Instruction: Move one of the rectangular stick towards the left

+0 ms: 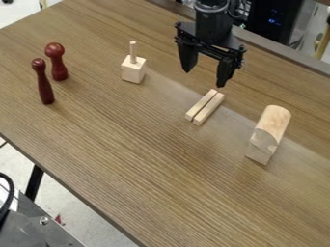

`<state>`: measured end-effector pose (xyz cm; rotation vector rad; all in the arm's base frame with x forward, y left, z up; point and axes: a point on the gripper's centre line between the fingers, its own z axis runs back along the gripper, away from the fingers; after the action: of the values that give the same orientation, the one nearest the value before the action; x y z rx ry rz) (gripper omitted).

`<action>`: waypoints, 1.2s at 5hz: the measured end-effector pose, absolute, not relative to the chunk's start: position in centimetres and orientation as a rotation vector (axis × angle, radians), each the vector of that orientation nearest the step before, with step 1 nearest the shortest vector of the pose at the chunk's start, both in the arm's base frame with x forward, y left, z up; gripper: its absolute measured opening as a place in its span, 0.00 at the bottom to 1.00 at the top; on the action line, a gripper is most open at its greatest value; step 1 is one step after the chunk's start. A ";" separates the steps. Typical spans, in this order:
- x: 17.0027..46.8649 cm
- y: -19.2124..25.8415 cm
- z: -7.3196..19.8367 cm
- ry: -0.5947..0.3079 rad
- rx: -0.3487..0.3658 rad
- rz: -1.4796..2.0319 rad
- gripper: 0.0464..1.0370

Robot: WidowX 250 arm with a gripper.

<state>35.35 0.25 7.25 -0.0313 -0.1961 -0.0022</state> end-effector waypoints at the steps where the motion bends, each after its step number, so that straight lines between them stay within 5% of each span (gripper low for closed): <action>1: 34.9 0.2 6.0 -0.158 -0.032 -0.001 0.96; 6: 34.1 1.4 3.9 -0.107 0.016 -0.012 0.96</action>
<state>34.09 1.39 3.88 0.0162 -0.1069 -0.0124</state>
